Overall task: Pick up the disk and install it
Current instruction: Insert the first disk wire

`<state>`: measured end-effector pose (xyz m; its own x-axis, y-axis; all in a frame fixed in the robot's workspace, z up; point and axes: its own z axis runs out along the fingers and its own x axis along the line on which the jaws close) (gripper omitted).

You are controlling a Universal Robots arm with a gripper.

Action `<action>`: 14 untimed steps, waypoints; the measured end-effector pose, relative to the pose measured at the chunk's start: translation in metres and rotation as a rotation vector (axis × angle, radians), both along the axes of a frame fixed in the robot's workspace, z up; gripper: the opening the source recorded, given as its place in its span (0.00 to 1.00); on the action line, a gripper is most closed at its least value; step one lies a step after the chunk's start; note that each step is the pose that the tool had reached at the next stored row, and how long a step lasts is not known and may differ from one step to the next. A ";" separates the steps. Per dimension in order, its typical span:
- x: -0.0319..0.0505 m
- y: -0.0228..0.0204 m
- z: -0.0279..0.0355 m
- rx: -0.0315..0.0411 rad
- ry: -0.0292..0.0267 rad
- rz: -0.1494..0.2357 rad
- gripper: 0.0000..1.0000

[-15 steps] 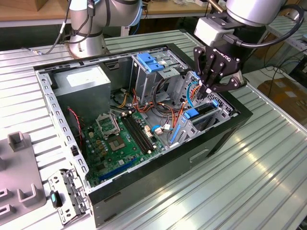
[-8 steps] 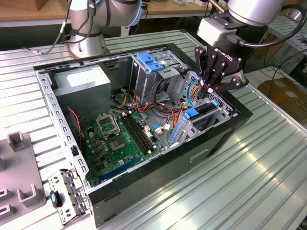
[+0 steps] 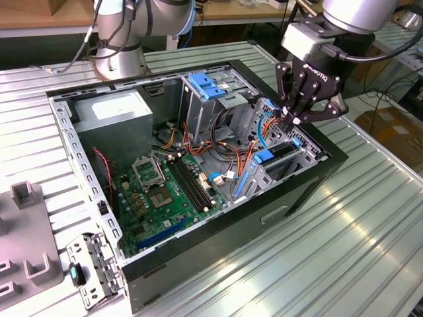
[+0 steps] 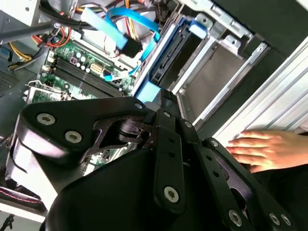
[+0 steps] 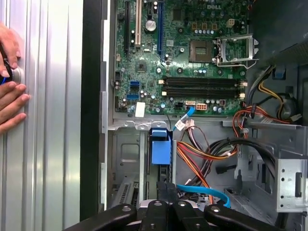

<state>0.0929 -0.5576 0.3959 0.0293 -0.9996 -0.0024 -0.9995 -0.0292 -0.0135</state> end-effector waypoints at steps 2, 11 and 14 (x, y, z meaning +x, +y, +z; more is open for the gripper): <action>0.0030 0.0001 0.0021 -0.0002 0.0011 0.006 0.11; 0.0160 0.0020 0.0050 -0.0011 0.0033 0.034 0.11; 0.0214 0.0028 0.0049 -0.0010 0.0033 0.044 0.11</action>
